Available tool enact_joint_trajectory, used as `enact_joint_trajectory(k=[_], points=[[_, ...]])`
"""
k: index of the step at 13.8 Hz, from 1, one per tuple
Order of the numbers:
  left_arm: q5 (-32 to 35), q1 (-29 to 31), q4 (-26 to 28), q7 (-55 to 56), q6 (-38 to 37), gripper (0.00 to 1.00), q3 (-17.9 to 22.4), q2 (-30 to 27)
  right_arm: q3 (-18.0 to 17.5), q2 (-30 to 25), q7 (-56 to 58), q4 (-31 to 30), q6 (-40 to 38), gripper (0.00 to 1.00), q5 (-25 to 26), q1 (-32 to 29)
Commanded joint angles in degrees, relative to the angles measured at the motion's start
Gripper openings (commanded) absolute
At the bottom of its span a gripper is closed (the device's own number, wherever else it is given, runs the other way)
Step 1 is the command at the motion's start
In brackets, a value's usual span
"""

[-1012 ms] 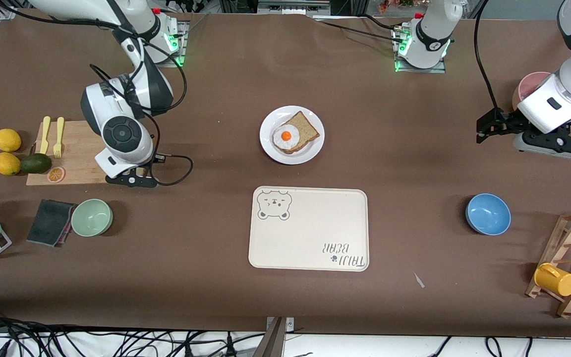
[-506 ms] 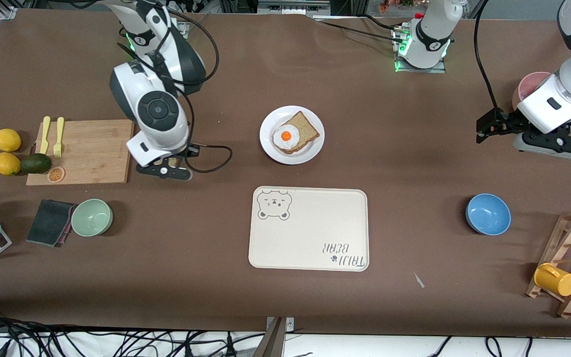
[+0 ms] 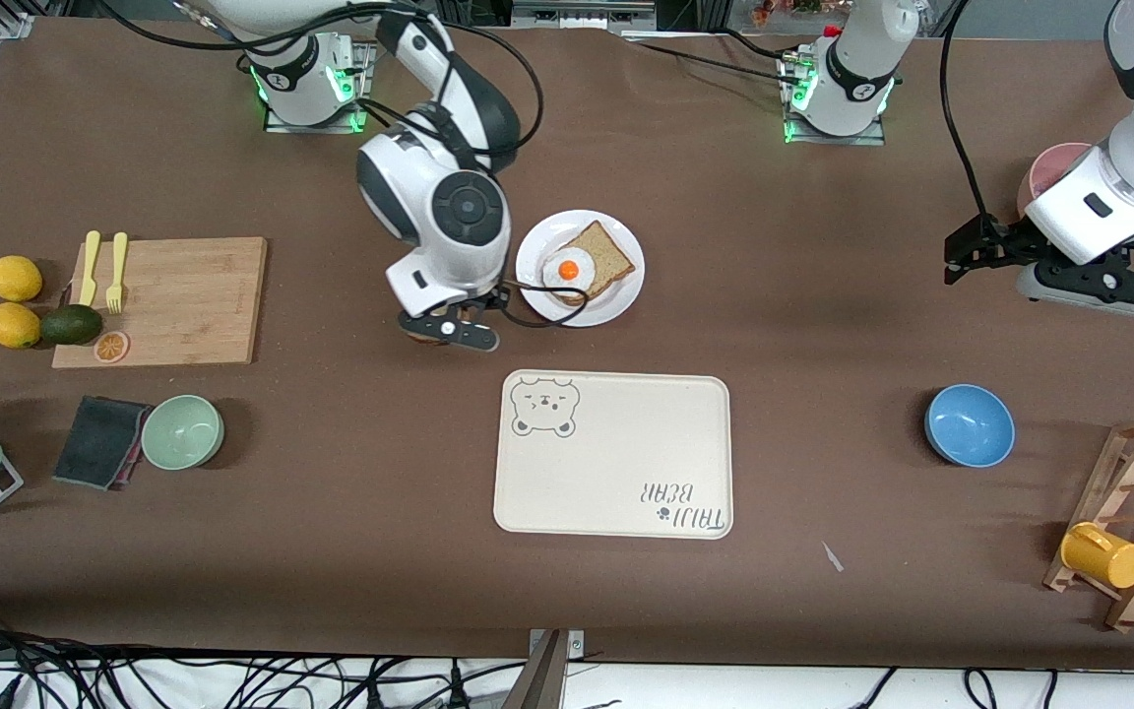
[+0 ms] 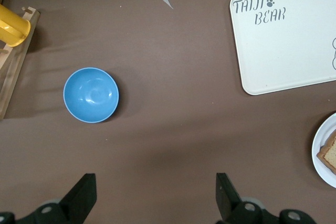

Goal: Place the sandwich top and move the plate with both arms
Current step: 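Lift the bread slice with the right gripper toward the white plate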

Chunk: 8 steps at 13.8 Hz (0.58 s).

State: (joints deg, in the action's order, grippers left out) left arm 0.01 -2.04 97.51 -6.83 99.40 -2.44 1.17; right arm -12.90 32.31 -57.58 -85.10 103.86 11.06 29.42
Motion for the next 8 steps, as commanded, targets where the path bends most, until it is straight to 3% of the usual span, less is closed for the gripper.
enact_joint_trajectory(k=[1,6,8], points=[[-1.59,0.28,-1.62,-1.08,-1.14,1.0,-0.02,0.58,0.33,3.63,-4.19,5.29,-1.12,0.0,-0.86,2.82],[-1.5,0.28,-1.62,-1.08,-1.14,1.0,-0.02,0.58,0.42,10.31,-11.13,13.81,0.63,0.0,-2.79,7.48],[-1.5,0.28,-1.62,-1.08,-1.14,1.0,-0.02,0.58,0.42,10.84,-13.6,13.48,2.48,0.0,-2.97,9.15]])
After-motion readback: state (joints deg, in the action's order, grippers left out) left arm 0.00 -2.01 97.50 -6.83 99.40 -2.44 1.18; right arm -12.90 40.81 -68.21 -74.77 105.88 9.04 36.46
